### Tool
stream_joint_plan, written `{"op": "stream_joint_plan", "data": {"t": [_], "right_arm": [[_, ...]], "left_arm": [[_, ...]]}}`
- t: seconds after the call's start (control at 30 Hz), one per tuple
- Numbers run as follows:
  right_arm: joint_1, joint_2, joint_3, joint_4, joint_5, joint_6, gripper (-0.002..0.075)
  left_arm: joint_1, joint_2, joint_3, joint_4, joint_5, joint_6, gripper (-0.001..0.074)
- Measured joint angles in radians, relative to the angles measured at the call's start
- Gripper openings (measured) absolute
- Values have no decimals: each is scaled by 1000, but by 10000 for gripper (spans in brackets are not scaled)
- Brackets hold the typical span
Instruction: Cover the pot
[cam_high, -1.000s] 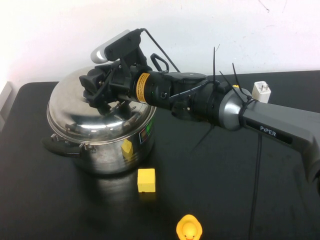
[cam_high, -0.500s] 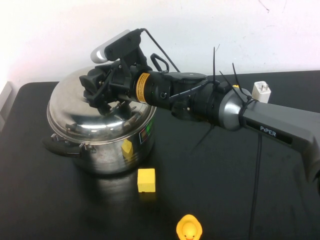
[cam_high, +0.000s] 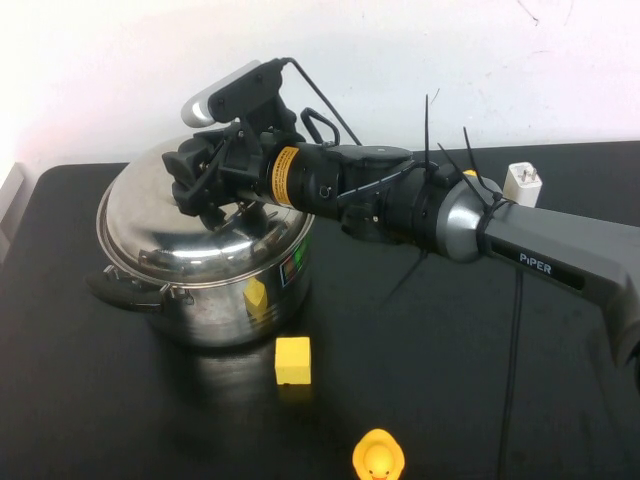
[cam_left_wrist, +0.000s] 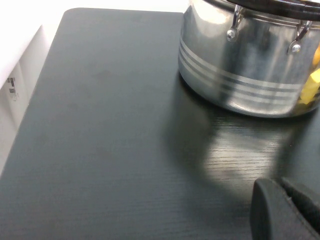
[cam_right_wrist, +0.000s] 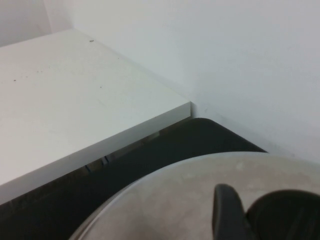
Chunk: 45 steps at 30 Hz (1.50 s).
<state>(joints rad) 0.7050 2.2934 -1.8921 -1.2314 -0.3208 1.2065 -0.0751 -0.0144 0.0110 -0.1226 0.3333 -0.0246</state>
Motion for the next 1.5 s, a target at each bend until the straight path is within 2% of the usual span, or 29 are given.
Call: {"op": "stream_joint_plan", "data": {"t": [0.23,0.27,0.37,0.43,0.53,0.63,0.73,0.9,1.1,1.27,1.5], "right_arm": [[0,-2,0,5,2,2,342],[0,-3,2,17,0,5,358],[0,-10,6,36,-2,17,492],[0,-27,10,40,0,19,554],[0,-91,16,42,2,21,573],[0,-184,32,58,2,19,531],[0,-301,110,113,2,-35,432],[6,-523,404,268,12,-293,239],[10,-845,738,342,45,-537,76],[10,-1129,940,296,89,-577,31],[10,-1499,1187,233,136,-568,24]], "left_arm": [[0,0,0,0,0,0,-2],[0,0,0,0,0,0,-2],[0,0,0,0,0,0,-2],[0,0,0,0,0,0,-2],[0,0,0,0,0,0,-2],[0,0,0,0,0,0,-2],[0,0,0,0,0,0,-2],[0,0,0,0,0,0,-2],[0,0,0,0,0,0,-2],[0,0,0,0,0,0,-2],[0,0,0,0,0,0,-2]]}}
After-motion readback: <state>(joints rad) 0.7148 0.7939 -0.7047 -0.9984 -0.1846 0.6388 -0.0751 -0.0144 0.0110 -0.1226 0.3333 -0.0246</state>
